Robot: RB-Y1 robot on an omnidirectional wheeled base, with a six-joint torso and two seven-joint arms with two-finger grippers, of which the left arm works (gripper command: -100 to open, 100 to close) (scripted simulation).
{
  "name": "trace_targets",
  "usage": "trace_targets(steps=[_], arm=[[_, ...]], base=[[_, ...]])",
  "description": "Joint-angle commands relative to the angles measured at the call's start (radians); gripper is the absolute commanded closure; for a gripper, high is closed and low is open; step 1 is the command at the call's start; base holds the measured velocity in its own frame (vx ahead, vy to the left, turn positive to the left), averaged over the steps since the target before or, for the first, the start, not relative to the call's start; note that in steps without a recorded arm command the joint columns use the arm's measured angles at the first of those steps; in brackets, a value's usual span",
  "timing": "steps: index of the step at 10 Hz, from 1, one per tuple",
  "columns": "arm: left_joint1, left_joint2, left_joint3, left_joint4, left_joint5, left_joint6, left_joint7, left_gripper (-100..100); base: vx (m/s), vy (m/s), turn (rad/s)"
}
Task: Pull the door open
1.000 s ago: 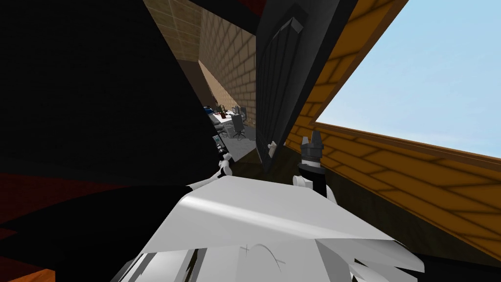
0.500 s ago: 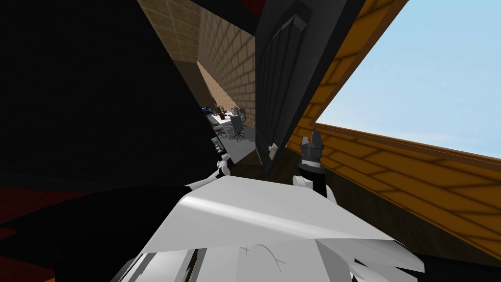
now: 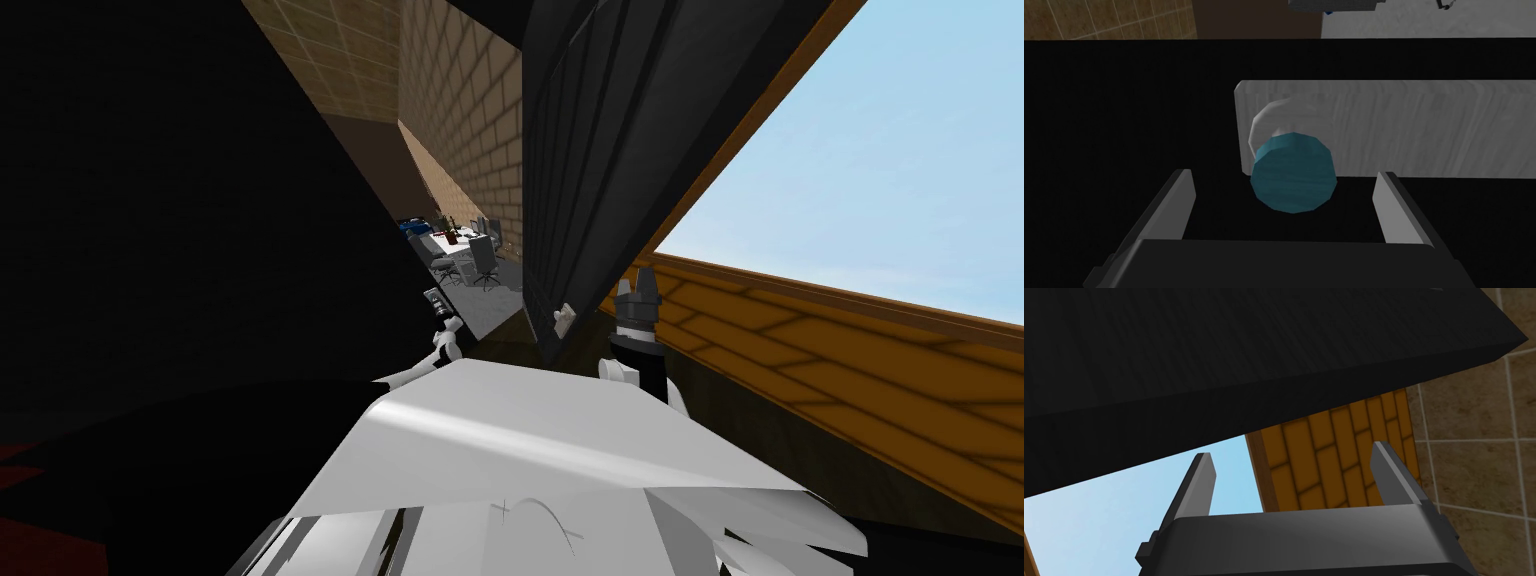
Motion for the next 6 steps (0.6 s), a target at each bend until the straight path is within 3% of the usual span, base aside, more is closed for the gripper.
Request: trace_targets(steps=[1,3,4,5,6], arm=[[0.011,0.027,-0.011,0.017,0.002,0.002,0.028,-100],[0.029,0.059,-0.026,0.029,0.004,0.009,0.063,-100],[0.023,0.05,-0.022,0.032,0.003,0.005,0.051,-100],[0.023,0.05,-0.022,0.032,0.003,0.005,0.051,100],[0.023,0.05,-0.022,0.032,0.003,0.005,0.051,100]], base=[[0.095,0.048,-0.048],[0.091,0.029,-0.014],[0.009,0.001,-0.043],[-0.034,-0.01,-0.027],[-0.03,-0.01,-0.009]])
